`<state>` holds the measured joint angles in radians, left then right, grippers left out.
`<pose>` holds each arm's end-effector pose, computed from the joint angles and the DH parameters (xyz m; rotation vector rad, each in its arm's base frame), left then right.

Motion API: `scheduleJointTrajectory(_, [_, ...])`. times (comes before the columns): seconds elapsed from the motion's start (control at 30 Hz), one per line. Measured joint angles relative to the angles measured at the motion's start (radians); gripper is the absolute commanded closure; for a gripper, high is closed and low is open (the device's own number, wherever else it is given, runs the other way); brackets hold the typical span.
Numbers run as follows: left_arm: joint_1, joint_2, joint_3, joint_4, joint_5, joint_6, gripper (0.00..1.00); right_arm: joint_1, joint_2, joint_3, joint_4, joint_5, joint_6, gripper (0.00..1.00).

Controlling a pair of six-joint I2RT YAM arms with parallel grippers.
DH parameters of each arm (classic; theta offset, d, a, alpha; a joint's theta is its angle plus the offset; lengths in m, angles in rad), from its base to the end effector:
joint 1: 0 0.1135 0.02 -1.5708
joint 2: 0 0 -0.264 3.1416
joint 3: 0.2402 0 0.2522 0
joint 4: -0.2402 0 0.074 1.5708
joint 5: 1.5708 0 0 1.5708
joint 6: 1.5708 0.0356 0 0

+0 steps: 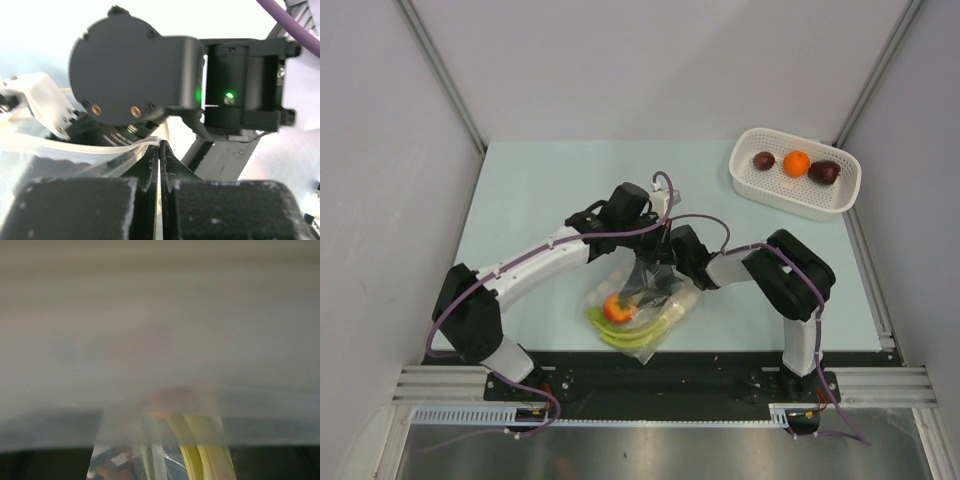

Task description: Open the zip-top bag and remove the fake food

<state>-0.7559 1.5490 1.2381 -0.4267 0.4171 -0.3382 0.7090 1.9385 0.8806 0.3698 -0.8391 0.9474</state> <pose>0.2409 -0.2469 0.2880 0.7321 2.3482 -1.0064 0.2582 0.2564 0.1138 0.2331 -2.6282 -1.6773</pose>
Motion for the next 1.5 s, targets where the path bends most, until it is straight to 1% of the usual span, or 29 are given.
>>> scheduleJointTrajectory(0.1, [0.007,0.000,0.000,-0.016,-0.007,0.010,1.00,0.023,0.000,0.000,0.004,-0.003,-0.007,0.05])
scheduleJointTrajectory(0.17, [0.010,0.000,0.000,-0.022,-0.007,0.014,1.00,0.031,0.000,0.000,0.003,-0.004,-0.007,0.11])
scheduleJointTrajectory(0.33, [0.011,0.000,-0.006,-0.006,0.014,0.006,1.00,0.034,0.014,0.000,0.007,-0.011,-0.006,0.18])
scheduleJointTrajectory(0.43, [0.011,-0.001,-0.033,0.023,0.031,-0.008,1.00,0.034,0.018,0.000,0.008,-0.011,-0.006,0.27])
scheduleJointTrajectory(0.47, [0.011,-0.001,-0.038,0.026,0.033,-0.013,1.00,0.035,0.021,0.000,0.006,-0.011,-0.006,0.32])
scheduleJointTrajectory(0.53, [0.012,-0.001,-0.047,0.041,0.041,-0.025,1.00,0.037,0.031,0.000,0.010,-0.013,-0.002,0.38])
scheduleJointTrajectory(0.57, [0.012,-0.001,-0.048,0.045,0.042,-0.028,1.00,0.038,0.034,0.000,0.011,-0.017,0.001,0.45])
scheduleJointTrajectory(0.63, [0.012,-0.002,-0.049,0.052,0.047,-0.031,1.00,0.039,0.036,0.000,0.021,-0.032,0.010,0.51])
scheduleJointTrajectory(0.67, [0.012,-0.005,-0.053,0.056,0.048,-0.032,1.00,0.039,0.035,0.001,0.027,-0.035,0.013,0.61])
scheduleJointTrajectory(0.73, [0.012,-0.014,-0.067,0.064,0.049,-0.032,1.00,0.040,0.035,0.001,0.031,-0.029,0.013,0.71])
scheduleJointTrajectory(0.9, [0.012,-0.043,-0.107,0.077,0.045,-0.037,1.00,0.034,0.035,0.000,0.005,-0.001,0.021,0.84])
scheduleJointTrajectory(0.93, [0.012,-0.049,-0.114,0.077,0.041,-0.036,1.00,0.030,0.034,0.000,0.002,0.003,0.021,0.88])
scheduleJointTrajectory(1.1, [0.016,-0.089,-0.144,0.080,0.011,-0.031,1.00,-0.011,-0.007,-0.002,-0.040,0.023,0.018,0.99])
scheduleJointTrajectory(1.13, [0.018,-0.095,-0.146,0.079,0.006,-0.028,1.00,-0.021,-0.021,-0.002,-0.050,0.026,0.014,1.00])
scheduleJointTrajectory(1.33, [0.039,-0.125,-0.153,0.077,-0.015,-0.017,1.00,-0.097,-0.125,-0.002,-0.132,0.050,-0.032,1.00])
scheduleJointTrajectory(1.37, [0.041,-0.127,-0.156,0.077,-0.015,-0.016,1.00,-0.106,-0.135,-0.002,-0.141,0.050,-0.039,0.96])
scheduleJointTrajectory(1.4, [0.044,-0.127,-0.158,0.078,-0.014,-0.016,1.00,-0.116,-0.143,-0.002,-0.146,0.049,-0.045,0.86])
scheduleJointTrajectory(1.5, [0.050,-0.127,-0.163,0.087,0.002,-0.015,1.00,-0.116,-0.147,-0.002,-0.144,0.037,-0.053,0.77])
